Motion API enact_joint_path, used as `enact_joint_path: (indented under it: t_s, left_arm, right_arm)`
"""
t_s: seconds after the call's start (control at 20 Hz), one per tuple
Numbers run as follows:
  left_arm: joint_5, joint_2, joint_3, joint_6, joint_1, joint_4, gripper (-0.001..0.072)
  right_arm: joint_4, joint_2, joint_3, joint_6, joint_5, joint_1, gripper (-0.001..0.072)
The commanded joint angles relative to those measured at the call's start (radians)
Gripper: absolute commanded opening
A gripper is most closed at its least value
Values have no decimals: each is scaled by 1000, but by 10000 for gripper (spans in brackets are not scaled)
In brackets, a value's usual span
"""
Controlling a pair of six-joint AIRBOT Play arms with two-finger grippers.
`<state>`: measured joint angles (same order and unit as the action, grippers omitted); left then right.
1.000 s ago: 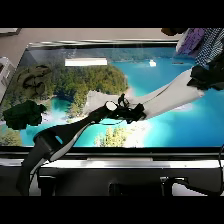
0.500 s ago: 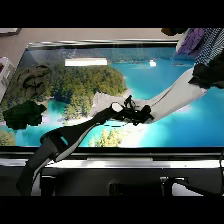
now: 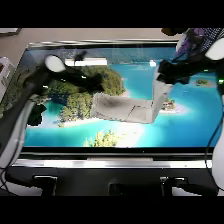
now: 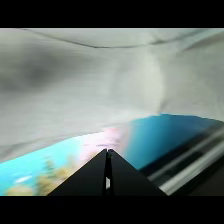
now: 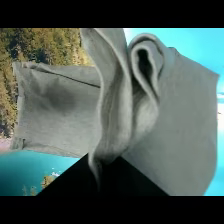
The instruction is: Fold the clothes and pants, and hang the long-sleeved shirts on hangers.
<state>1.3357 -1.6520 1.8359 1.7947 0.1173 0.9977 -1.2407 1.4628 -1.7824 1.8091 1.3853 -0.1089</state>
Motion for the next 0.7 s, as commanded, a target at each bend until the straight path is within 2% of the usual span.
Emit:
enact_joint_path:
  t_s: [0.0,0.25,0.45,0.65]
  left_arm:
    - [146,159,0,-18,-202,143,17]
    - [153,217,0,-18,-342,143,17]
    - [157,215,0,-38,-345,144,17]
    - [157,213,0,-40,-344,144,17]
  right_arm:
    - [-92,91,0,150,-143,-212,31]
    - [-79,257,0,262,-290,-390,32]
    - [-70,335,0,311,-351,-453,32]
    - [-23,380,0,313,-365,-469,32]
